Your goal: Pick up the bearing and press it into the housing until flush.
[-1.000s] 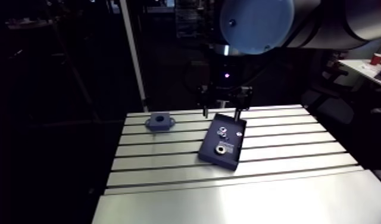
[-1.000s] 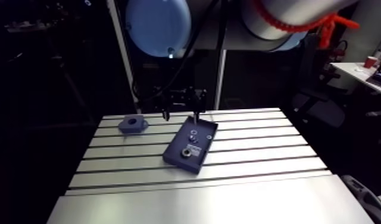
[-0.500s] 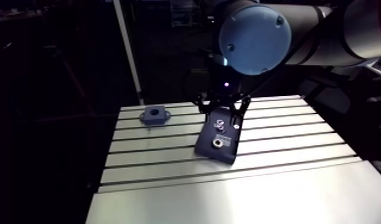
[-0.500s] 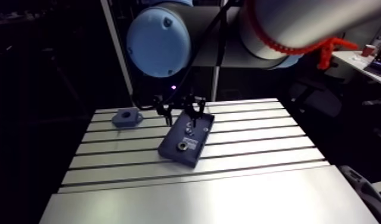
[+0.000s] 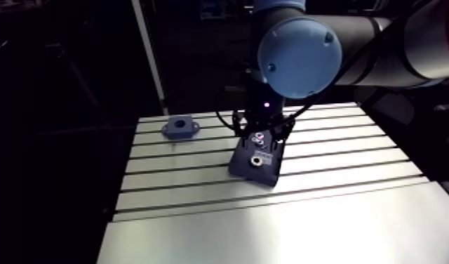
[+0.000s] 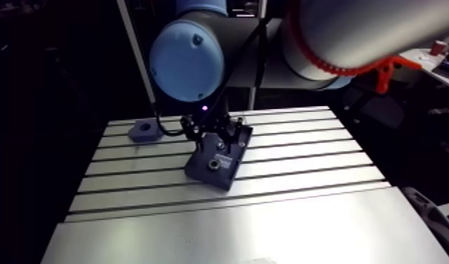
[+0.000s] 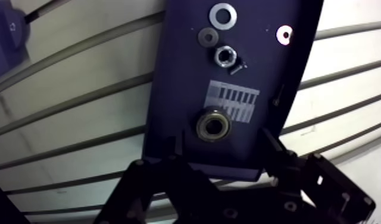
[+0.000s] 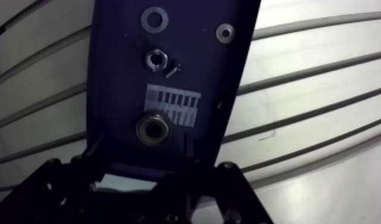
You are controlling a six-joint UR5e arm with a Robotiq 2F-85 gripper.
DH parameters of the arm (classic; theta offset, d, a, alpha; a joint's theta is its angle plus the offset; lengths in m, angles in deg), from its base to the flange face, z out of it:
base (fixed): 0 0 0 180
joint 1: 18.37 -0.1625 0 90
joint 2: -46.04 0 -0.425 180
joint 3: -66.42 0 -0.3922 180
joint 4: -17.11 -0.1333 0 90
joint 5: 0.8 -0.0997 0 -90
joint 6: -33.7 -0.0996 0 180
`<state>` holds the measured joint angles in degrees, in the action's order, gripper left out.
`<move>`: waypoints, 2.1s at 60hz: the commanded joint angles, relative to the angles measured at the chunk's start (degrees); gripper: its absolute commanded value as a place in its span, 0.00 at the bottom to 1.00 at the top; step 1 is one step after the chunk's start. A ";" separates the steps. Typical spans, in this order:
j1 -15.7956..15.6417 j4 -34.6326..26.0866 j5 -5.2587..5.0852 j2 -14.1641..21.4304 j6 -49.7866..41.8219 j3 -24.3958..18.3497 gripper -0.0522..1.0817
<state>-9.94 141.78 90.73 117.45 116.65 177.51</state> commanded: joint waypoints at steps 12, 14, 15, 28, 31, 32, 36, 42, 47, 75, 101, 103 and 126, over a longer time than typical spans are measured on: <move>0.19 2.69 -0.08 -1.59 0.23 1.02 0.31; 0.19 2.96 -0.08 -1.67 0.23 1.17 0.31; 0.19 3.22 -0.08 -1.83 0.23 1.34 0.31; 0.27 4.05 -0.08 -2.46 0.23 1.80 0.31; 0.27 4.21 -0.08 -2.47 0.23 1.88 0.31; 0.27 4.31 -0.08 -2.54 0.30 1.97 0.31; 0.27 4.32 -0.08 -2.88 0.32 1.99 0.32; 0.27 4.41 -0.08 -3.00 0.39 1.99 0.33; 0.27 4.65 0.00 -3.00 1.40 2.07 0.34; 0.27 5.12 0.00 -3.35 1.72 2.25 0.41; 0.27 5.12 -0.08 -3.44 1.72 2.60 0.42; 0.27 5.04 -0.08 -3.44 1.72 2.60 0.42; 0.27 5.12 -0.08 -3.44 1.72 2.60 0.47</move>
<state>-9.66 146.86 90.65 114.00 118.37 180.08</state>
